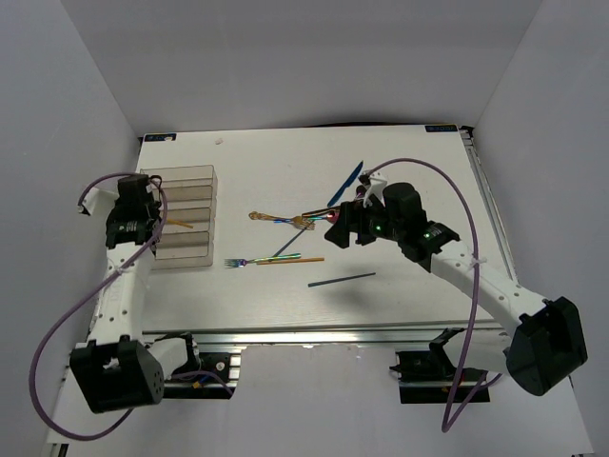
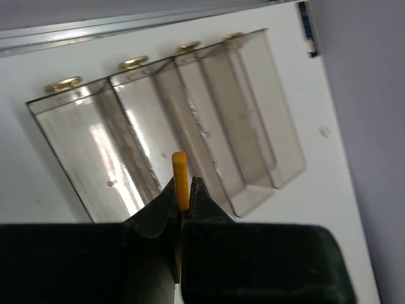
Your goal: Sort the eating utensils into containers
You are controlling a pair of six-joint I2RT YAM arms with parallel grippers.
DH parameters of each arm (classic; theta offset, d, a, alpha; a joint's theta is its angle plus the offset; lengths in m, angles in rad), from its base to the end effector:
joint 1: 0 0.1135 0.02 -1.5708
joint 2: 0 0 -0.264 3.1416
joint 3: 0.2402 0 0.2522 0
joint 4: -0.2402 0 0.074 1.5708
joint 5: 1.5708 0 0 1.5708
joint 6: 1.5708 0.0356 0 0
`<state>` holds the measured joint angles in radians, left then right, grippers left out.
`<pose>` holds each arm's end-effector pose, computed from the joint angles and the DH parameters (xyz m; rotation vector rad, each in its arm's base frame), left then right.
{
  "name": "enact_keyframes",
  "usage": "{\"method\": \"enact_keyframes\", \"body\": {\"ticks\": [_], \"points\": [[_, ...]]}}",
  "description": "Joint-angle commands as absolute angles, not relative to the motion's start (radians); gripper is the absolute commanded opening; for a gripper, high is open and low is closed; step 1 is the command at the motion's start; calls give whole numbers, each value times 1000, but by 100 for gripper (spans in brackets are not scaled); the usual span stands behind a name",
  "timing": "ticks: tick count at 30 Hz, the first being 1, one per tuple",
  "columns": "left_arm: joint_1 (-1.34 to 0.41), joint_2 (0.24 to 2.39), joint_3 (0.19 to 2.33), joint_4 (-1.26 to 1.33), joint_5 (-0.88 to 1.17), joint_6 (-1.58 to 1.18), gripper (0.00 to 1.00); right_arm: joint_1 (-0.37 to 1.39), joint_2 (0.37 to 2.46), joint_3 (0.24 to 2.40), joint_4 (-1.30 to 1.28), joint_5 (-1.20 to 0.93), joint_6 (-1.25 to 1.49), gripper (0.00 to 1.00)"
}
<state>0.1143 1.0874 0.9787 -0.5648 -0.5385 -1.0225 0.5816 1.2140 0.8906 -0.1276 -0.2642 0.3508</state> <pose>0.2255 0.0443 0.3151 -1.3773 1.6337 0.0780 0.2261 0.1597 0.2927 -0.4165 2.0710 0.8430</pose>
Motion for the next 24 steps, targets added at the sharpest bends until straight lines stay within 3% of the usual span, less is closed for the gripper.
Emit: {"method": "enact_keyframes", "body": {"ticks": [1,9,12,16,17,18,21,24], "points": [[172,1161,970,-614,-557,-1042,0,569,1157,848,-133,-236,313,90],[192,1172,798,-435,-508,-1094,0,563,1120,804,-147,-241,285,89],[193,1175,752,-397,-488,-1108,8,563,1126,799,-144,-250,281,89],[195,1183,710,-367,-451,-1106,33,563,1149,799,-153,-245,261,89],[193,1177,690,-364,-442,-1108,43,563,1166,799,-155,-245,252,89],[193,1174,680,-354,-436,-1111,60,563,1178,804,-159,-244,249,90],[193,1138,658,-357,-405,-1112,82,564,1250,840,-233,-187,218,89],[193,1072,670,-388,-399,-1088,93,578,1344,880,-339,-118,155,89]]}}
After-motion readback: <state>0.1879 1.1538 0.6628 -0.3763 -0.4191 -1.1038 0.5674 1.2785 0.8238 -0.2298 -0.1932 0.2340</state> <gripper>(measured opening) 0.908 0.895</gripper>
